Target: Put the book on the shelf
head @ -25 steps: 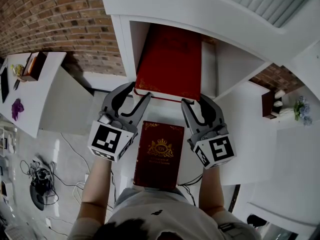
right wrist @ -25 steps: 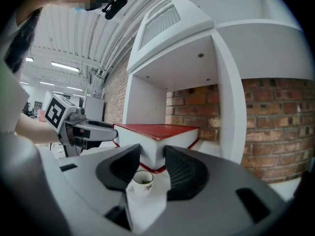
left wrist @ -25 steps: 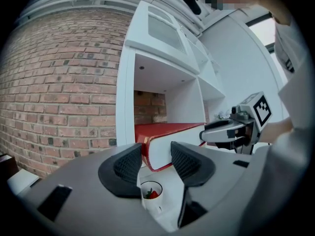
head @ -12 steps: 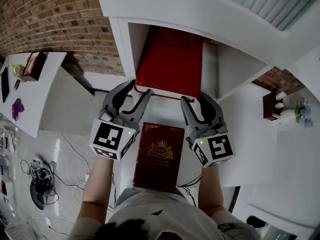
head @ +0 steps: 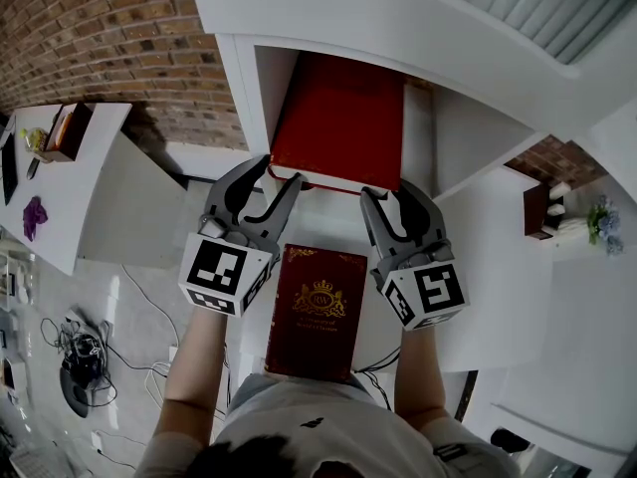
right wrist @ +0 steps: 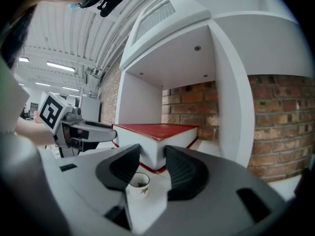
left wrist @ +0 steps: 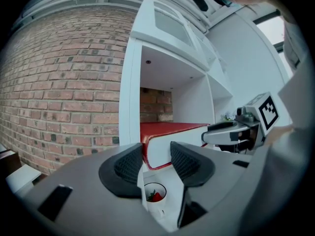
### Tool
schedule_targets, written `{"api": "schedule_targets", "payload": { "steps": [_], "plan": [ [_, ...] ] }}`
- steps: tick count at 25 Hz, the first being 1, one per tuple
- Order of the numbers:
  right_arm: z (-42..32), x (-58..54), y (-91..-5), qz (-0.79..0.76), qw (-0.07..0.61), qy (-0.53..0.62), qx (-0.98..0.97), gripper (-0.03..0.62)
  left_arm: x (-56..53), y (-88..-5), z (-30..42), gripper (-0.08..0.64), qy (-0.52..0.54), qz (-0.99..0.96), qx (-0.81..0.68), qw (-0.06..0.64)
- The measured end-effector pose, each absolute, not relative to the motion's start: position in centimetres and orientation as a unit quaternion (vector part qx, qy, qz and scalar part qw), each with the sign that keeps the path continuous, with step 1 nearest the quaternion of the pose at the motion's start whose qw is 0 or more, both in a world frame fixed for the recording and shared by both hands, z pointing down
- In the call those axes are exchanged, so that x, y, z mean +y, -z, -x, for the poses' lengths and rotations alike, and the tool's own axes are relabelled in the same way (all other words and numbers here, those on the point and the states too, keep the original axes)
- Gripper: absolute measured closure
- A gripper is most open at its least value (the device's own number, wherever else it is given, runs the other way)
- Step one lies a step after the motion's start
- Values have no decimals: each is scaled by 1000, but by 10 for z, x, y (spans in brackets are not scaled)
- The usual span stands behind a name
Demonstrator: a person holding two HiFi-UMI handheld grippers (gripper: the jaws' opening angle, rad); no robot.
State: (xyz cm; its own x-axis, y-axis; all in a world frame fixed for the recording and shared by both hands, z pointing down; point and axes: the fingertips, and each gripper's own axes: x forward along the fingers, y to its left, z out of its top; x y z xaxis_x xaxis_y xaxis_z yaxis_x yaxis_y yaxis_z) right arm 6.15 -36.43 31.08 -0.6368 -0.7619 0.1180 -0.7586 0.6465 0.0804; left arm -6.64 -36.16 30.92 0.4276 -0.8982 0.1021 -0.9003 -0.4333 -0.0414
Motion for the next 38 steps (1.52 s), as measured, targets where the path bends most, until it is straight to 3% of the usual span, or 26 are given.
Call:
{"api": "schedule_targets", "payload": {
  "steps": [11,16,19,23,26,38],
  "plan": [
    [-63,-361,-312,-431,69,16,-900,422,-351,-311,71,396,-62,-840,-539,-5],
    [-70,-352,-312,-445,64,12,-893,423,-339,-309,75,453,-56,-838,-543,-9],
    [-71,-344,-307,-450,61,16,-891,446,-332,-307,75,487,-57,-838,-543,-9],
    [-70,-331,-298,-453,52,24,-890,541,-321,-303,74,514,-57,-840,-540,-14],
    [-65,-320,-293,-446,49,27,-893,578,-311,-298,72,523,-55,-843,-536,-18],
    [-48,-264,-273,-413,22,19,-910,582,-265,-286,53,541,-43,-864,-500,-28]
  ]
}}
